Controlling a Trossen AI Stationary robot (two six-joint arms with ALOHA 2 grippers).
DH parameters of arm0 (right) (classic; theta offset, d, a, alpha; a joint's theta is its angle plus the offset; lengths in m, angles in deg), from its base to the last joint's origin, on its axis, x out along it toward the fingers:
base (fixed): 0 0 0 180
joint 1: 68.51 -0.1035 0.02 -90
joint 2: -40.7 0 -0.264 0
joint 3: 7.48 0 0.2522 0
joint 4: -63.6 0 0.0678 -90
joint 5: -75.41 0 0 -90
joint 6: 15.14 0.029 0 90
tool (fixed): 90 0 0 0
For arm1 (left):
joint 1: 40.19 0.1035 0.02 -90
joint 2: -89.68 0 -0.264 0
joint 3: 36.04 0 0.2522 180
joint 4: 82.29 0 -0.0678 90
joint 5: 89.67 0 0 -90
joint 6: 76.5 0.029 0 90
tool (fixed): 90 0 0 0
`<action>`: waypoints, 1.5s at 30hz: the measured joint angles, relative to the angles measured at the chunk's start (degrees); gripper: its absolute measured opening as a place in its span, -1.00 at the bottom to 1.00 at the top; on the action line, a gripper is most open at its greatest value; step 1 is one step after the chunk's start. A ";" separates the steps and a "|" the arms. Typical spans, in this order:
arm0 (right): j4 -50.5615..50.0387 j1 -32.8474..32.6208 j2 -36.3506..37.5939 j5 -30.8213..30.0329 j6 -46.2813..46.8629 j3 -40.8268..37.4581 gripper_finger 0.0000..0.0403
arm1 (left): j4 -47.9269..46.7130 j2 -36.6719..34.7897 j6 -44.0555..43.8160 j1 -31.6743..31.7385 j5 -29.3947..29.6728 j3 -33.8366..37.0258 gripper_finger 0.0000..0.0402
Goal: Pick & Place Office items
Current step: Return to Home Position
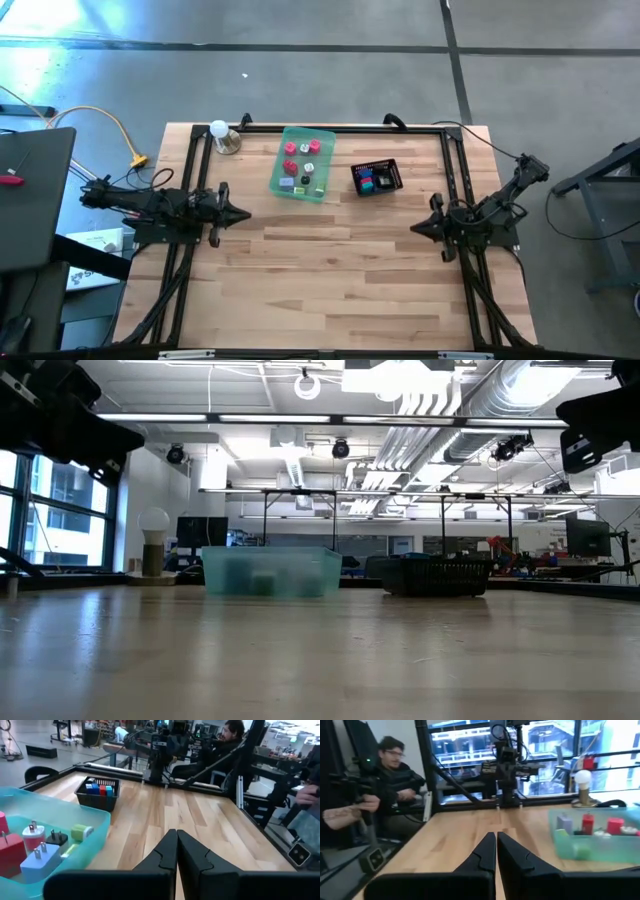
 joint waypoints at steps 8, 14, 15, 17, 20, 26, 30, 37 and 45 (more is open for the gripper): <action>-0.09 0.00 -0.40 1.59 1.54 0.02 -0.98 | 5.21 -0.02 0.52 0.13 -6.51 1.75 -1.00; -0.13 0.00 -1.14 0.24 -1.99 0.04 -0.98 | 8.13 1.14 1.94 0.29 -3.15 3.06 -1.00; -0.13 0.00 -1.14 0.32 -2.27 0.04 -0.98 | 8.26 1.33 1.94 0.45 -2.32 3.06 -1.00; -0.15 0.00 -1.14 0.49 -2.34 0.04 -0.98 | 8.55 1.67 1.96 1.04 -0.74 3.06 -1.00; -0.15 0.00 -1.14 0.49 -2.19 0.04 -0.98 | 9.05 2.28 1.94 2.30 2.05 3.06 -1.00; -0.15 0.00 -1.14 0.49 -2.14 0.04 -0.99 | 9.43 2.67 1.89 3.87 2.31 3.06 -1.00; -0.15 0.00 -1.14 0.49 -2.14 0.04 -0.99 | 9.46 2.67 1.85 3.84 2.29 3.09 -1.00; -0.15 0.00 -1.14 0.49 -2.12 0.04 -0.99 | 9.58 2.67 1.70 3.84 2.26 3.09 -1.00; -0.15 0.00 -1.14 0.49 -2.10 0.04 -0.99 | 9.64 2.67 1.70 3.84 2.19 3.09 -1.00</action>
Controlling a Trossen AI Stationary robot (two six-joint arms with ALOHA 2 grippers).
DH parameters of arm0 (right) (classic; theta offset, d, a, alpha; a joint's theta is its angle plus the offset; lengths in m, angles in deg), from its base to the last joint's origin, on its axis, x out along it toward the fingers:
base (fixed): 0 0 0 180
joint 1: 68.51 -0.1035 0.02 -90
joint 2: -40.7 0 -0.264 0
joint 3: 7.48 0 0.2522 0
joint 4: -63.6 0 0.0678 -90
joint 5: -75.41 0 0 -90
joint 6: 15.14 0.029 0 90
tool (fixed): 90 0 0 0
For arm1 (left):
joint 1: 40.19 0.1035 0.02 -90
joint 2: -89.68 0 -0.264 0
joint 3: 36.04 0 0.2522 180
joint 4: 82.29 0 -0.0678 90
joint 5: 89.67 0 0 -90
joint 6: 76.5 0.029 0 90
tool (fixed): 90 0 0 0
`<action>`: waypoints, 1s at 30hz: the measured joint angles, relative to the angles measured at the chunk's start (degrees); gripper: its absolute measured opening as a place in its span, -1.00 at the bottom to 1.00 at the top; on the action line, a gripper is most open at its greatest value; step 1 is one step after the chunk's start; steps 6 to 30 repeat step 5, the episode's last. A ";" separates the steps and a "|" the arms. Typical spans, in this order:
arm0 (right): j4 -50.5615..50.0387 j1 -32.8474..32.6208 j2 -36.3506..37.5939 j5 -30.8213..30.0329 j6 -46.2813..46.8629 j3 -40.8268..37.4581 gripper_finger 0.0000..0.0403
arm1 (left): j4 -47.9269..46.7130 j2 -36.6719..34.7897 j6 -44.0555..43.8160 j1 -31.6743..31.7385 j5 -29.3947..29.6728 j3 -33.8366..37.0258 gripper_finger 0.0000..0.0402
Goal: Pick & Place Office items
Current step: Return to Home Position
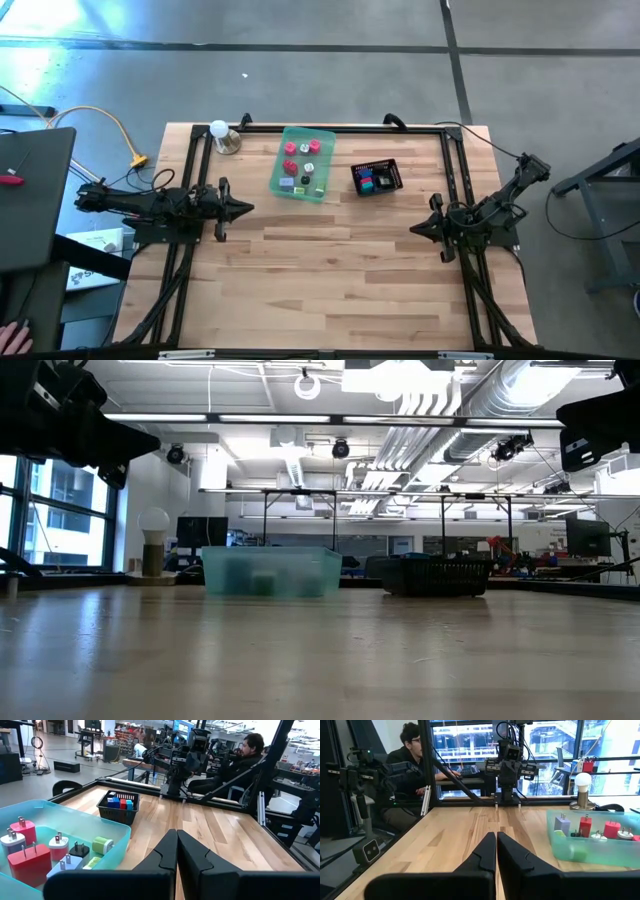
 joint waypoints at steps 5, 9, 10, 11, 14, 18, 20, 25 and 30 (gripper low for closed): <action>0.00 0.00 0.00 0.00 0.00 0.00 -0.99 | 0.02 0.00 0.00 0.00 -0.01 0.00 -1.00; 0.00 0.00 0.00 0.00 0.00 0.00 -0.99 | 0.02 0.00 0.00 0.00 -0.01 0.00 -1.00; 0.00 0.00 0.00 0.00 0.00 0.00 -0.99 | 0.02 0.00 0.00 0.00 -0.01 0.00 -1.00; 0.00 0.00 0.00 0.00 0.00 0.00 -0.99 | 0.02 0.00 0.00 0.00 -0.01 0.00 -1.00; 0.00 0.00 0.00 0.00 0.00 0.00 -0.99 | 0.02 0.00 0.00 0.00 -0.01 0.00 -1.00; 0.00 0.00 0.00 0.00 0.00 0.00 -0.99 | 0.02 0.00 0.00 0.00 -0.01 0.00 -1.00; 0.00 0.00 0.00 0.00 0.00 0.00 -0.99 | 0.02 0.00 0.00 0.00 -0.01 0.00 -1.00; 0.00 0.00 0.00 0.00 0.00 0.00 -0.99 | 0.02 0.00 0.00 0.00 -0.01 0.00 -1.00; 0.00 0.00 0.00 0.00 0.00 0.00 -0.99 | 0.02 0.00 0.00 0.00 -0.01 0.00 -1.00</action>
